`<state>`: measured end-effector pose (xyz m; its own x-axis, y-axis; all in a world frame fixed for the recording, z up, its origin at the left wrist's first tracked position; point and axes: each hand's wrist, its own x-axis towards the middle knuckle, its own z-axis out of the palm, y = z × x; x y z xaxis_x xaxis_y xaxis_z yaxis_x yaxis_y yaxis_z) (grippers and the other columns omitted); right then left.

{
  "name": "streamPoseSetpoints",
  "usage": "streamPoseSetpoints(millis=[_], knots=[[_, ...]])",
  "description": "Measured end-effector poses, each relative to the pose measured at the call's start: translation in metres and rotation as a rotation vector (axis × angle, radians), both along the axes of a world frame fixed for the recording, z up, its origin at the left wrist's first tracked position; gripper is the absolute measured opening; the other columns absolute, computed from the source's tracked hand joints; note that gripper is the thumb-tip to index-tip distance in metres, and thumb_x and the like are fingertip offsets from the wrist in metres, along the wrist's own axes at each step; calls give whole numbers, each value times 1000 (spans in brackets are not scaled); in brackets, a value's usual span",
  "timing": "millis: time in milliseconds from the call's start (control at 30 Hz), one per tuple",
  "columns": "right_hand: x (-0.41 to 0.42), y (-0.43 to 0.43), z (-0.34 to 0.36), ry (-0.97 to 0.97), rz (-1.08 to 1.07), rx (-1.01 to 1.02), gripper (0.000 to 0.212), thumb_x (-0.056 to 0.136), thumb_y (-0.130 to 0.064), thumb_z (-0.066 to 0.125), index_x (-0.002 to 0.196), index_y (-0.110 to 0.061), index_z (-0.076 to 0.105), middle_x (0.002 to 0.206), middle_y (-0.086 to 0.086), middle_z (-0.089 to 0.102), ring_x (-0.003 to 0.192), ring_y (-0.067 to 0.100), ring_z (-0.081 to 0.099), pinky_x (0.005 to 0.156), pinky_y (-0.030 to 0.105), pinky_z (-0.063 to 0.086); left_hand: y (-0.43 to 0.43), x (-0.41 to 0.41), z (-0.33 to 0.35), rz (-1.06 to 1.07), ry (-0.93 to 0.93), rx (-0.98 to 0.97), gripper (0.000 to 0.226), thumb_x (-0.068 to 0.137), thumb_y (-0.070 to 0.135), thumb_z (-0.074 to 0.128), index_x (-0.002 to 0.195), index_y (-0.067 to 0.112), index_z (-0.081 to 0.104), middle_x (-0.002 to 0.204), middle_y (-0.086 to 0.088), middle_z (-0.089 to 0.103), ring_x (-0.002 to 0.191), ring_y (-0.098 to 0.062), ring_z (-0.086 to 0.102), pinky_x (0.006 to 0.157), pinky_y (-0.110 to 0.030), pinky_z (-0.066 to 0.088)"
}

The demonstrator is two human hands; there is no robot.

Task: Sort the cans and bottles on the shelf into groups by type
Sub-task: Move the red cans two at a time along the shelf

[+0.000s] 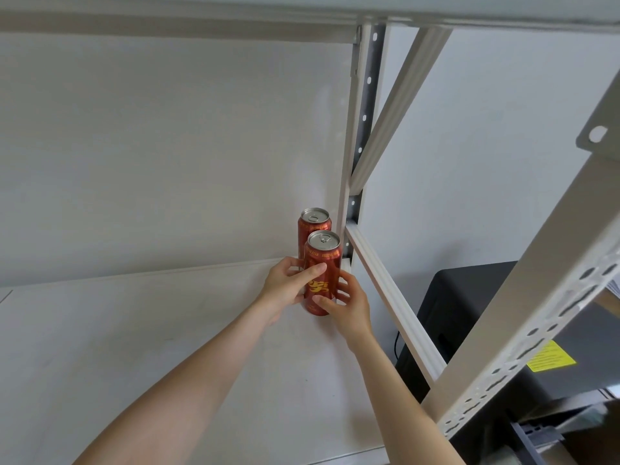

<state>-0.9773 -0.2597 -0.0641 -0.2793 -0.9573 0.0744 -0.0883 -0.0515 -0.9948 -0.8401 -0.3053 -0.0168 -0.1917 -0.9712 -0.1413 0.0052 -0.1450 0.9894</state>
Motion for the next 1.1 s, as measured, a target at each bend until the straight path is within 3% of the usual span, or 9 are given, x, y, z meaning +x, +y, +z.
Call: streamPoseSetpoints(millis=[133,333,467,567,633,733,833,1000,1100], knots=[[-2,-7,0,10,6,7,56,77,-20,83,119,-38,50,107,-20,60,99,4,60,75,15,47,-7,-1,1,-3,-6,15,86,40,61,86,106,11,60,103,-6,73,90,-18,73,72,-33,60],[-4,-14,-1,11,10,19,58,76,-19,83,121,-37,51,107,-18,61,101,5,60,75,15,47,-11,-1,2,8,-22,29,87,41,61,88,107,11,60,107,-9,71,95,-22,71,83,-42,60],[-4,-15,-4,28,10,25,58,77,-22,83,121,-39,50,107,-21,60,100,3,59,75,15,47,-9,0,3,1,-35,33,91,39,63,87,108,12,59,109,-8,70,97,-22,71,82,-39,60],[-3,-13,-3,49,3,38,57,78,-23,82,121,-39,48,106,-24,57,97,1,59,74,13,46,-7,1,4,-22,-81,14,74,53,60,84,107,15,60,106,-2,69,97,-16,69,73,-31,59],[-3,-11,-2,64,-15,50,57,78,-24,82,122,-38,47,105,-20,58,97,4,60,74,14,47,-6,5,6,-49,-169,-23,58,66,59,79,106,20,62,103,2,69,98,-13,67,73,-30,56],[-5,-5,-1,124,-60,81,61,80,-28,80,132,-30,47,113,-8,61,100,11,60,75,21,48,-1,18,7,-62,-284,-88,35,80,56,69,100,27,66,103,7,70,103,-14,65,89,-37,51],[-6,8,0,233,-106,128,64,84,-35,75,138,-26,42,121,-3,57,105,15,57,71,21,45,10,34,7,-35,-381,-209,19,90,47,61,94,30,67,98,12,70,103,-14,65,84,-27,47],[-2,43,4,547,-88,172,64,89,-37,67,143,-29,32,141,-1,51,123,19,52,95,38,49,44,66,3,13,-796,-464,34,94,40,58,117,16,63,117,-2,65,108,-18,63,89,-32,48],[6,71,8,799,-80,143,66,92,-37,63,147,-27,29,146,-1,46,127,23,49,96,42,49,72,84,1,17,-1023,-615,40,94,43,55,124,17,59,124,-2,59,113,-24,57,87,-37,48]])
